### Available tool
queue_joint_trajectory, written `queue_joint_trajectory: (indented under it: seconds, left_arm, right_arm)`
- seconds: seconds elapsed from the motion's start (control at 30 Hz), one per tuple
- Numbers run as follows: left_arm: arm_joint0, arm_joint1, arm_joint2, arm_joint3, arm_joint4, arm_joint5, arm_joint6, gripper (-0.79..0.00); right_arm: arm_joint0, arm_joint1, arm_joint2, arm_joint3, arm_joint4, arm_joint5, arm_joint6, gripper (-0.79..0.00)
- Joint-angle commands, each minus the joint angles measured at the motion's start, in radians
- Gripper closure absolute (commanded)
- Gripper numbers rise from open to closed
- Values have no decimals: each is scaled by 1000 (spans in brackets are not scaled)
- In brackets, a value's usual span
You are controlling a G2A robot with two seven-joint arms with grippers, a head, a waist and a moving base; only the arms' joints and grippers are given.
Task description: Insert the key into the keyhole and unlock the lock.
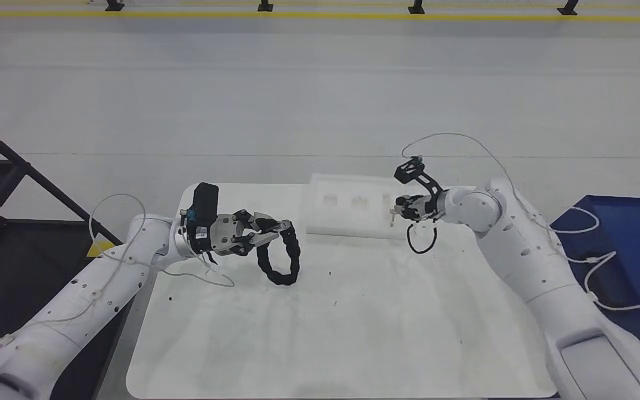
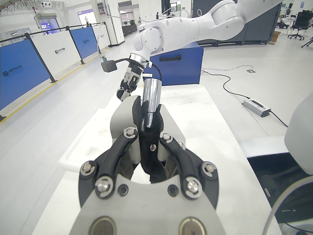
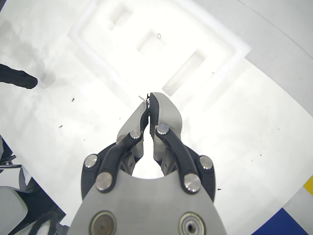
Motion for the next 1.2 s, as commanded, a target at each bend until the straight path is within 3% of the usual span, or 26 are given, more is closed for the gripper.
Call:
queue_joint_trajectory:
  seconds: [0.0,0.5,1.17]
  left_arm:
    - [0,0,0,0,0,0,0,0]
    - [0,0,0,0,0,0,0,0]
    - [0,0,0,0,0,0,0,0]
  right_arm:
    - [13,-12,-12,40,12,-4,-24,0]
    - [67,-69,-71,206,21,-41,-100,0]
    - [38,-63,-49,155,-19,10,-79,0]
